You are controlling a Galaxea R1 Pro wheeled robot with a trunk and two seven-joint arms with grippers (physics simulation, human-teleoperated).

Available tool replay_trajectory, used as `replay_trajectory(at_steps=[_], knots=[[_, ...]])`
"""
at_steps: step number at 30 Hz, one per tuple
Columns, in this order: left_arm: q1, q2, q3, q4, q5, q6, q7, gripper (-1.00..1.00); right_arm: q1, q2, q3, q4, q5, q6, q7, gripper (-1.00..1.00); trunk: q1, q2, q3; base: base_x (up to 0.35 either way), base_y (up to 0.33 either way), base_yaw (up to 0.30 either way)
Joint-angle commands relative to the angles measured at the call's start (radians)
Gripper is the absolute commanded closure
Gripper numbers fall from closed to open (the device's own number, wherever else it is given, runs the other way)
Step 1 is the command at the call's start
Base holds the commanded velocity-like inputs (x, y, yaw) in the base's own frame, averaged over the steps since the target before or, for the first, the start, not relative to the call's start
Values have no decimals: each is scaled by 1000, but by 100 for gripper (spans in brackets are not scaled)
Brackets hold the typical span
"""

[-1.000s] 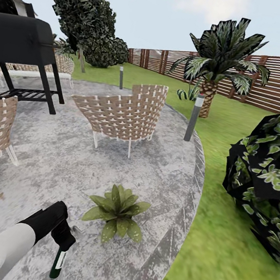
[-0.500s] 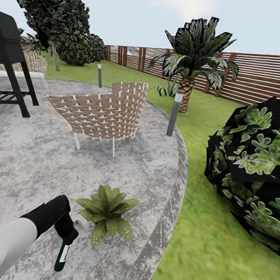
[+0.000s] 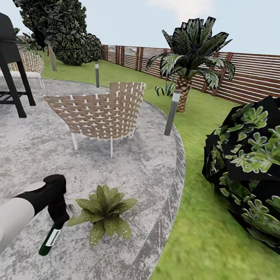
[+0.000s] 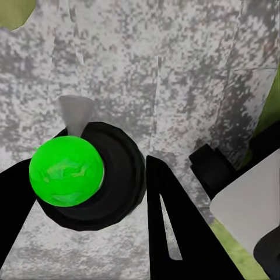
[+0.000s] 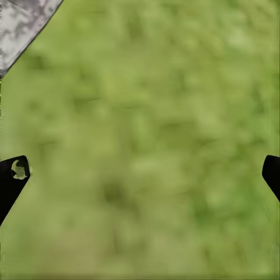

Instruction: Pick up the pesticide atomizer in the garden and spray insectifuge to fully cover both potted plants in the garden.

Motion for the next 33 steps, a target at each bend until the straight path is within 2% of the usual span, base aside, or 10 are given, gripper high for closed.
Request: replay_trajectory(at_steps=[1,8,13,17,21,23,24,26,29,33], knots=[[-1,0,-4,-3,-5,10,-9,100,-1,0,7,1,6,2,-10,-100,0,0,-1,0,76,0],[-23,-4,-7,-4,-7,38,-9,100,-1,0,7,0,5,2,-11,-100,0,0,-1,49,257,-1],[-45,-11,-10,-5,-7,39,-10,100,-1,0,7,0,5,3,-12,-100,0,0,-1,49,70,-199],[-76,-32,-15,-6,-18,39,-65,100,-1,0,7,0,5,3,-13,-100,0,0,-1,2,4,-38],[-101,-47,-14,-5,-128,39,-162,100,-1,0,7,0,5,3,-14,-100,0,0,-1,0,0,-3],[-103,-49,-14,-5,-158,38,-204,100,-1,0,7,0,5,3,-14,-100,0,0,-1,0,0,0],[-104,-50,-14,-10,-188,38,-204,100,-1,0,7,0,5,3,-14,-100,0,0,-1,0,0,0],[-104,-50,-14,-37,-224,39,-204,100,-1,0,7,0,5,3,-14,-100,0,0,-1,0,0,0],[-104,-51,-13,-60,-241,39,-204,100,-1,0,6,0,5,3,-13,-100,0,0,-1,0,0,-99],[-104,-51,-13,-64,-243,39,-204,100,-1,0,6,0,5,3,-13,-100,0,0,-1,0,0,-268]])
